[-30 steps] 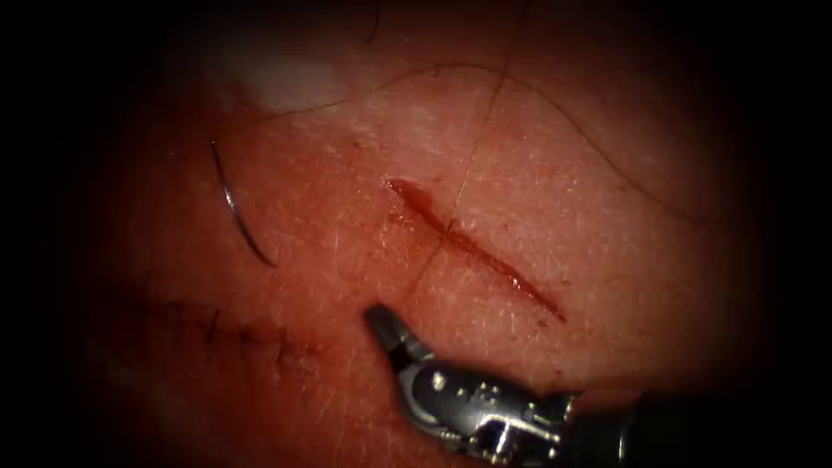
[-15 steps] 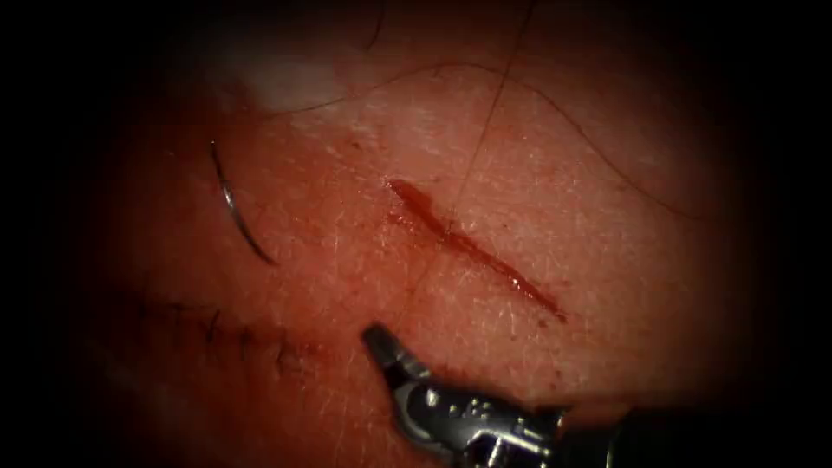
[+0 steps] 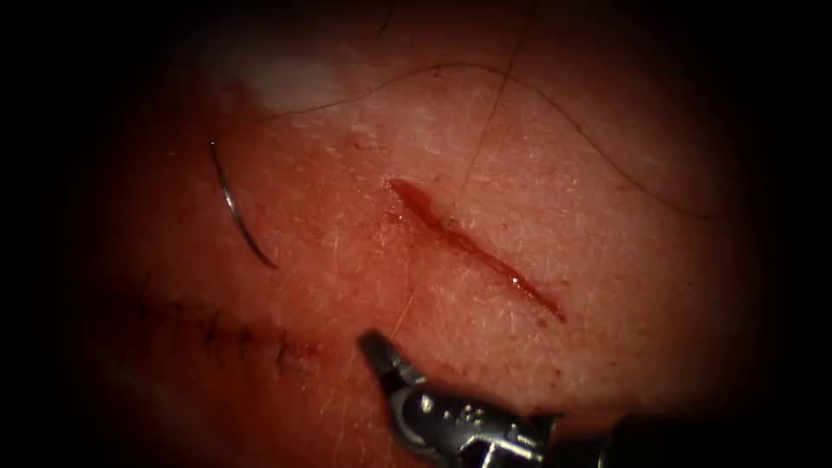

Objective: Wound Closure
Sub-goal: Pull the right tool down and the left tool up to tie the knot.

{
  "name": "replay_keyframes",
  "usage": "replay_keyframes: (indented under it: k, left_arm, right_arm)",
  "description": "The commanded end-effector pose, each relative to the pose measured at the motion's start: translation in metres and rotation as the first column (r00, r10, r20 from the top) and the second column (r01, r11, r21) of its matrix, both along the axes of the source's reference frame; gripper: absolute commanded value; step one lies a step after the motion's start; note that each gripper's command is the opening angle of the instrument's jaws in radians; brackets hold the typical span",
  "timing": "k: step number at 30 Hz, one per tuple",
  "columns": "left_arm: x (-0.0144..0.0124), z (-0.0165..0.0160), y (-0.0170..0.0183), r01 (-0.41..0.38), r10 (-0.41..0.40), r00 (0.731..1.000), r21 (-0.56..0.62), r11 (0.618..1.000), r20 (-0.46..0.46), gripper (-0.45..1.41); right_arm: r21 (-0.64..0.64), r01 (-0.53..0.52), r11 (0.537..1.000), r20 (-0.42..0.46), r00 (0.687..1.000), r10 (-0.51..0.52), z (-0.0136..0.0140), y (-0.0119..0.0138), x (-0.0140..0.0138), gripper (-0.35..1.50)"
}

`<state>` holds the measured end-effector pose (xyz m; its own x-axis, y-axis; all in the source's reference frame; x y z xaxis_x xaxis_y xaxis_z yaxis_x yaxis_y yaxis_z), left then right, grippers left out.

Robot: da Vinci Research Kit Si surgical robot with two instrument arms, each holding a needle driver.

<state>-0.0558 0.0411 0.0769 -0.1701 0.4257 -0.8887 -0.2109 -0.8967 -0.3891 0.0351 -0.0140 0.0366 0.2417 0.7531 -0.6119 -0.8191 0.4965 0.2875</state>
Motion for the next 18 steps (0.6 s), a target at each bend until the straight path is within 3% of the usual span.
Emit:
replay_keyframes:
  k: [1,8,18]
  left_arm:
    - [-0.0007,0.0006,0.0001,0.003,-0.003,1.0,0.0,1.0,0.0,-0.45]
    - [-0.0014,0.0008,0.0003,0.009,-0.009,1.0,-0.001,1.0,-0.003,-0.45]
    - [-0.0012,0.0007,0.0002,0.006,-0.006,1.0,0.0,1.0,-0.001,-0.45]
  right_arm:
    - [0.007,0.007,1.0,0.004,1.0,-0.007,0.0007,-0.0013,0.0009,-0.35]
    - [0.02,0.027,0.999,0.01,1.0,-0.027,0.0009,-0.0028,0.0017,-0.35]
    - [0.025,0.033,0.999,0.009,0.999,-0.033,0.0011,-0.0028,0.0018,-0.35]
